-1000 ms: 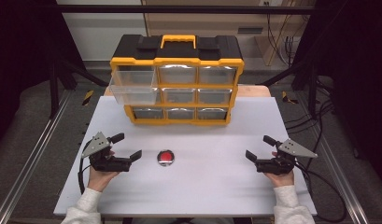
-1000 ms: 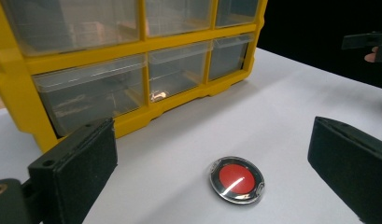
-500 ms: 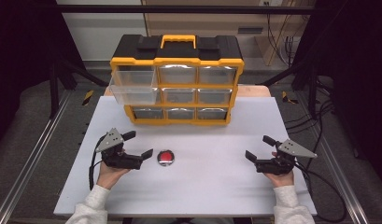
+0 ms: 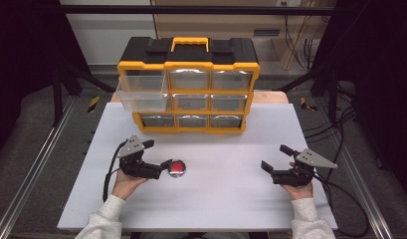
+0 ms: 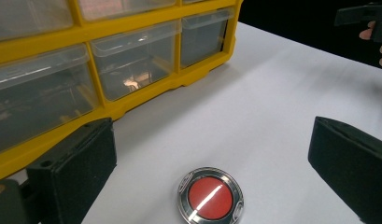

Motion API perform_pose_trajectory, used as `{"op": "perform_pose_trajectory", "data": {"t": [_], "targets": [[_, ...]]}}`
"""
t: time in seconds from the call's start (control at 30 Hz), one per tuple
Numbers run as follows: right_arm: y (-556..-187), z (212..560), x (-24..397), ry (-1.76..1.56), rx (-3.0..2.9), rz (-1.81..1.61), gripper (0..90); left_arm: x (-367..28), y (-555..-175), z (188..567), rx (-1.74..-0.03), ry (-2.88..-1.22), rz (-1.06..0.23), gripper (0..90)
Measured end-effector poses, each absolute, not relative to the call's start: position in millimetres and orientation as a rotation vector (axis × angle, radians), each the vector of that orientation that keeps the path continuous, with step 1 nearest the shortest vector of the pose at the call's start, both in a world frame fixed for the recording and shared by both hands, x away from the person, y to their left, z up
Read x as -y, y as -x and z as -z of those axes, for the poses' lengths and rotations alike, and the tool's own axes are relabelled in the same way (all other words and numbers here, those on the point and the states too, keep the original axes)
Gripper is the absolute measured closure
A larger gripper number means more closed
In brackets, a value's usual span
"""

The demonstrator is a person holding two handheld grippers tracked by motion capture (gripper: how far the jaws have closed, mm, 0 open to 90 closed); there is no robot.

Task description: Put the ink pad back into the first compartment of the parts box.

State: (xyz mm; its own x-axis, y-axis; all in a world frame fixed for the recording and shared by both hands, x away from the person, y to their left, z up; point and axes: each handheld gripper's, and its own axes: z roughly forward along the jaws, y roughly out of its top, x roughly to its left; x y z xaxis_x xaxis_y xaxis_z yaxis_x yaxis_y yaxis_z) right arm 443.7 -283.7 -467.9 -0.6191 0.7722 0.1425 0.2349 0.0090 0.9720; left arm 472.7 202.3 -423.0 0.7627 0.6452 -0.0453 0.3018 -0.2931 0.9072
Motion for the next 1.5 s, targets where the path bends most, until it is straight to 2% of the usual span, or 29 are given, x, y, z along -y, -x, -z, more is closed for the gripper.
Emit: {"op": "perform_pose_trajectory", "data": {"t": [1.17, 1.5], "targets": [[-444, 469, 283, -1.033, -1.869, -1.634, 0.3, -161, -491, 467, -0.835, -2.176, -0.293, 0.9], [-445, 469, 283, -1.027, -1.870, -1.629, 0.3, -152, -494, 478, -0.900, -2.237, -0.303, 3.4]]}}
